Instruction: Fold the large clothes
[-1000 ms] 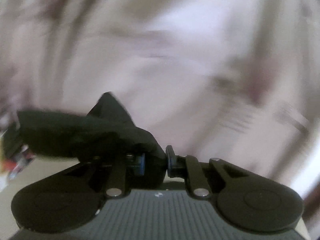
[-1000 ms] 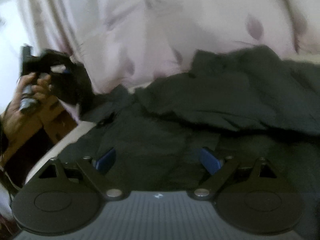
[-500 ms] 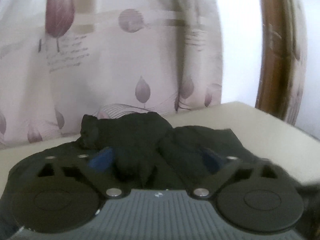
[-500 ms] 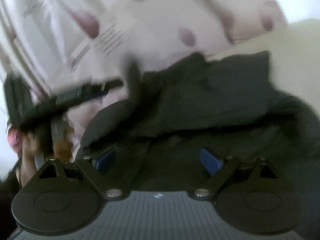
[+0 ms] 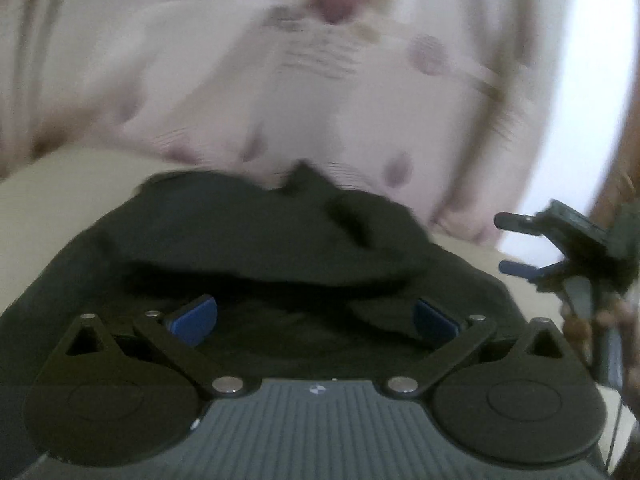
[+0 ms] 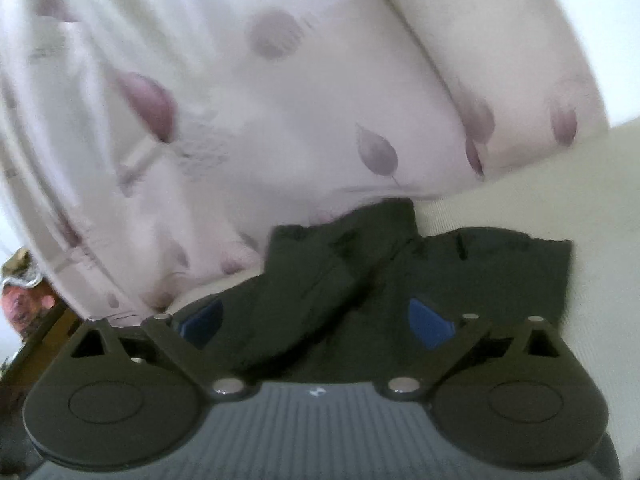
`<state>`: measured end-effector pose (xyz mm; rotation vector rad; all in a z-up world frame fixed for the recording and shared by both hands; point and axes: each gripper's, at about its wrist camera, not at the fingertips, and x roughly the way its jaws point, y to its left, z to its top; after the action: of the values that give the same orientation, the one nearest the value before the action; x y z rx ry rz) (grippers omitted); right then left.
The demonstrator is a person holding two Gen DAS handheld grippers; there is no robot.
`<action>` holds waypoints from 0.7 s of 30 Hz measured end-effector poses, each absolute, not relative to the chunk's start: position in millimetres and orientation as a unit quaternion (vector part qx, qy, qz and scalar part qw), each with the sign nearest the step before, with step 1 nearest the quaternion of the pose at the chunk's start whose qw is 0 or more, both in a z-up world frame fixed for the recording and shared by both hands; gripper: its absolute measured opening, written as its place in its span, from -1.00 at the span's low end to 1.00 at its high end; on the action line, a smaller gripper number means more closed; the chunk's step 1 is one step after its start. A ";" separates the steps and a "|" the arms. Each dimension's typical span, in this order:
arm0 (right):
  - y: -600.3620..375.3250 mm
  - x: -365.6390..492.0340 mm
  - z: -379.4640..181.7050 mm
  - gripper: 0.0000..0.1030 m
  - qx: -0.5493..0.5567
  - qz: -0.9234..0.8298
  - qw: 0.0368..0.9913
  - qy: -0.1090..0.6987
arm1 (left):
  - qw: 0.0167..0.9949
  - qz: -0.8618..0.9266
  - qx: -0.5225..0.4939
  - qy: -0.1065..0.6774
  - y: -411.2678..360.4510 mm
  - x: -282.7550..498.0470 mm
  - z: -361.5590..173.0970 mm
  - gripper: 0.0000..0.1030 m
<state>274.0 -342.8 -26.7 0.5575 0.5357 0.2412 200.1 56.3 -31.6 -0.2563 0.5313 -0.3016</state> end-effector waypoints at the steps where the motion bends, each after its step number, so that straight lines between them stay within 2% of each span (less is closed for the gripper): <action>1: -345.0 291.5 -32.2 0.95 0.288 0.119 0.909 0.276 | 0.946 -0.137 -0.135 0.262 63.9 198.8 -36.7 1.00; 4: -344.9 349.9 -53.5 0.95 0.339 0.108 0.873 0.333 | 0.946 -0.116 -0.146 0.265 78.1 196.4 -45.8 1.00; 8: -332.3 383.5 -69.5 0.93 0.344 0.100 0.866 0.349 | 0.953 -0.108 -0.112 0.258 75.5 188.7 -52.6 1.00; 10: -322.3 392.2 -70.6 0.06 0.329 0.122 0.867 0.354 | 0.954 -0.110 -0.102 0.259 71.8 187.0 -56.5 1.00; 11: -317.8 395.4 -69.0 -0.60 0.321 0.122 0.867 0.362 | 0.955 -0.109 -0.098 0.258 70.7 186.9 -58.5 1.00; 14: -316.7 381.0 -52.7 -0.75 0.311 0.126 0.884 0.324 | 0.955 -0.101 -0.100 0.260 68.2 187.1 -67.5 1.00; 18: -336.9 317.3 -30.9 -0.77 0.316 0.120 0.910 0.241 | 0.952 -0.104 -0.117 0.263 72.4 184.9 -73.6 1.00; 21: -353.3 270.2 -39.3 -0.79 0.316 0.090 0.918 0.224 | 0.951 -0.104 -0.123 0.264 74.7 183.3 -77.0 1.00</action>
<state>270.2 -353.2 -39.3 0.6491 0.4602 0.1857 183.3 74.7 -77.0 -0.2498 0.5375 -0.2107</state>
